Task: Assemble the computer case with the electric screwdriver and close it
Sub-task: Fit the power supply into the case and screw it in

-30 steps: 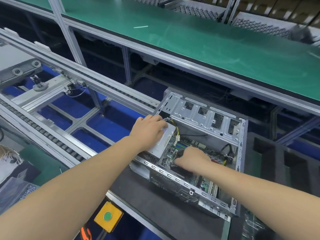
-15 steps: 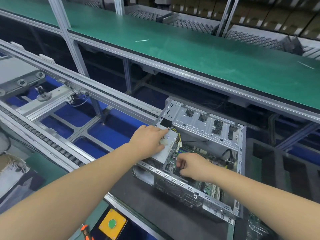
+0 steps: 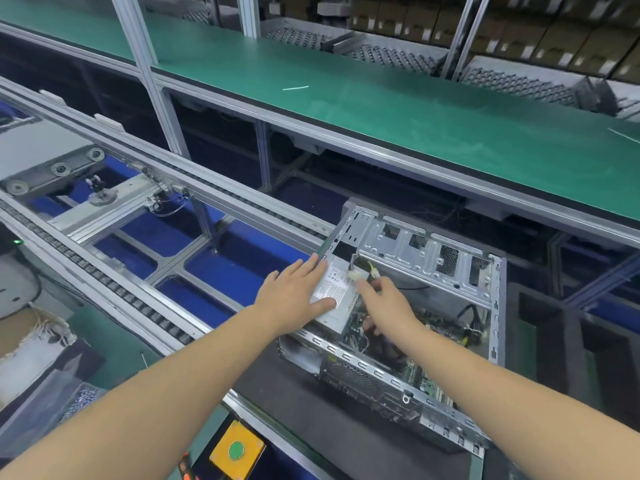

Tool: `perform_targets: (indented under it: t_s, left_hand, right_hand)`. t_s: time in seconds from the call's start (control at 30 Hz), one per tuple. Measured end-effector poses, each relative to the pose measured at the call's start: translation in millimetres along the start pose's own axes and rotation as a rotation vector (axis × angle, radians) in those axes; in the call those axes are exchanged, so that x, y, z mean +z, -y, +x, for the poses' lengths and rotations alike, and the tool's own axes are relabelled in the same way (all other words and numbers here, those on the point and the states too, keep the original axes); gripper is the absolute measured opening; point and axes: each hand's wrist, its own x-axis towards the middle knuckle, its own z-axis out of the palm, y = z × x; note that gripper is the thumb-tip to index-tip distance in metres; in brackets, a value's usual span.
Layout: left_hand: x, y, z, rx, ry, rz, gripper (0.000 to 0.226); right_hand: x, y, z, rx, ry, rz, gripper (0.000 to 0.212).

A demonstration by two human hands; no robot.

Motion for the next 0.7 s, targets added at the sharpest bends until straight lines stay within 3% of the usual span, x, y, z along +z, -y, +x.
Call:
perform_targets:
  t_s: [0.1, 0.23, 0.33, 0.43, 0.57, 0.7]
  left_hand:
    - [-3, 3, -1, 0.004, 0.023, 0.017, 0.083]
    - [-4, 3, -2, 0.007, 0.029, 0.020, 0.060]
    - [0, 6, -4, -0.063, 0.062, -0.370, 0.061]
    - [4, 4, -5, -0.277, 0.080, -0.736, 0.078]
    - [-2, 3, 1, -0.344, 0.172, -0.704, 0.057]
    - [-3, 3, 7, -0.332, 0.195, -0.627, 0.052]
  right_hand:
    - [5, 16, 9, -0.001, 0.044, 0.088, 0.042]
    - [10, 21, 19, 0.011, 0.119, 0.103, 0.052]
    - [11, 18, 26, 0.016, 0.126, 0.163, 0.053]
    - [11, 12, 28, 0.055, 0.137, 0.282, 0.050]
    - [13, 5, 29, 0.010, 0.100, 0.252, 0.042]
    - [17, -3, 29, -0.074, -0.019, 0.097, 0.040]
